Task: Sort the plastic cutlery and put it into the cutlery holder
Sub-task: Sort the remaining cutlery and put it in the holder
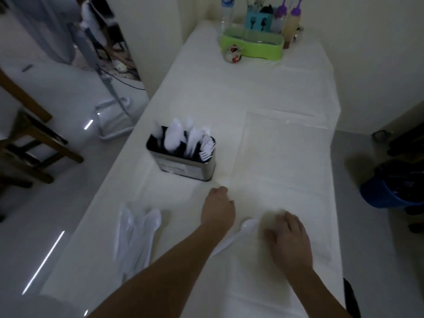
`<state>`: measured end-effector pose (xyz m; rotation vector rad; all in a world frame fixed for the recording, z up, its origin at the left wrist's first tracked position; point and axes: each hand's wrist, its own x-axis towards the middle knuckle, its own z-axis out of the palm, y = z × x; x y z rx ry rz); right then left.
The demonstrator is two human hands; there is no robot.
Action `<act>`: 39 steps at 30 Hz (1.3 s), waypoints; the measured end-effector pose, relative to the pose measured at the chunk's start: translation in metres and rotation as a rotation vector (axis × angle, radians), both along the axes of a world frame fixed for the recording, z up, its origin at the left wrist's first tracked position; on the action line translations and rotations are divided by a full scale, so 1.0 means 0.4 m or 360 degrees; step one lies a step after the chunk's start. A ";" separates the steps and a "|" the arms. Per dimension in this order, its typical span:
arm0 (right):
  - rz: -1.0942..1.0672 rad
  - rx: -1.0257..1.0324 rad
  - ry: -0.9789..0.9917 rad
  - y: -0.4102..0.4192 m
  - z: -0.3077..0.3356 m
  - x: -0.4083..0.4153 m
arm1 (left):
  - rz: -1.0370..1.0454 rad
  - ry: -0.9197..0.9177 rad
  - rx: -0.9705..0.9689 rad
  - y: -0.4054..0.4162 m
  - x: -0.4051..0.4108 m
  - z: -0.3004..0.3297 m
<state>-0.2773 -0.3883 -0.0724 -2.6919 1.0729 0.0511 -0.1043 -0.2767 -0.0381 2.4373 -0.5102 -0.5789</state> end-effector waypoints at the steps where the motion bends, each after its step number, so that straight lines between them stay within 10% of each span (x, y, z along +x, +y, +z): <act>1: 0.0013 -0.0002 0.0017 0.009 -0.003 -0.001 | -0.0021 -0.0034 -0.0001 0.027 -0.007 0.005; 14: -0.0071 -0.0007 0.0014 0.242 0.064 0.112 | 0.0058 -0.0361 -0.0107 0.536 0.011 0.071; 29: -0.1065 0.0600 -0.0168 0.412 0.108 0.230 | 0.0504 -0.0039 0.0084 0.764 0.126 0.025; 39: -0.0594 0.0794 -0.0290 0.589 0.112 0.259 | 0.0465 0.0135 0.0097 0.742 0.156 0.006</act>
